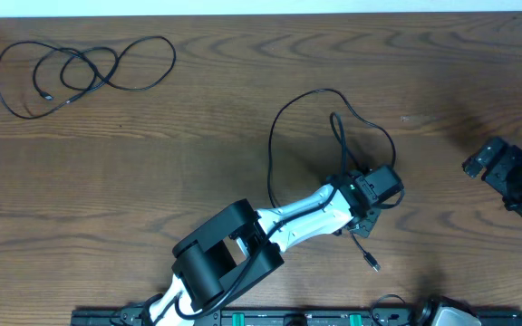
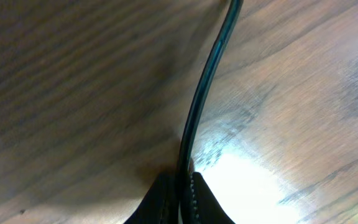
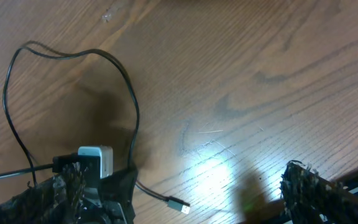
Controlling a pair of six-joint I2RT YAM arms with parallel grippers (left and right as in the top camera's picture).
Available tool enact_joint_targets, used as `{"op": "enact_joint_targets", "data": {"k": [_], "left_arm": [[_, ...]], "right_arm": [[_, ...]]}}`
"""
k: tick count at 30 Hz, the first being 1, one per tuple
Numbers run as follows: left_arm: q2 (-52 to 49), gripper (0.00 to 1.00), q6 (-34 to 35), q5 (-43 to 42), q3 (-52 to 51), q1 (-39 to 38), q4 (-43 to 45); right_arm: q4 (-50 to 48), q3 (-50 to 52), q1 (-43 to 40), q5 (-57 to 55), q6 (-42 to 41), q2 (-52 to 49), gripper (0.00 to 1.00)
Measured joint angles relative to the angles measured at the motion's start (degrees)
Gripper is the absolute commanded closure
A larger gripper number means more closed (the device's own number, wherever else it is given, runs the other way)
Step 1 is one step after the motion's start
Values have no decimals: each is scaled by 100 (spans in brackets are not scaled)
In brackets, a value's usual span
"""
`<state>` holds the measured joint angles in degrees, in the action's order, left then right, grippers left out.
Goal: Untangle cables
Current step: 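Move the left gripper right and grasp the black cable near its connector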
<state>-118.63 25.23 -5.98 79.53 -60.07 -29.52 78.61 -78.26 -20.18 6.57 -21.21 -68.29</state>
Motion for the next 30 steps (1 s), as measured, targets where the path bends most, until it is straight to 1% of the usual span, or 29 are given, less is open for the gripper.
{"op": "enact_joint_targets", "data": {"k": [7,10,16,21,23,24,30], "left_arm": [[2,93,-442,232,389,0,-1043],[103,92,-614,278,564,2,-1320],[988,92,-977,310,719,160,-1849],[1775,92,-1530,354,828,485,-2732],[2028,93,-1832,592,831,627,-3230],[2059,92,-1878,645,831,643,-3294],[2251,93,-2319,1906,835,675,-4435]], "right_arm": [[2,0,0,0,0,0,1],[0,0,0,2,0,0,1],[0,0,0,0,0,0,1],[0,0,0,2,-2,0,1],[0,0,0,0,0,0,1],[2,0,0,2,0,0,1],[0,0,0,0,0,0,1]]}}
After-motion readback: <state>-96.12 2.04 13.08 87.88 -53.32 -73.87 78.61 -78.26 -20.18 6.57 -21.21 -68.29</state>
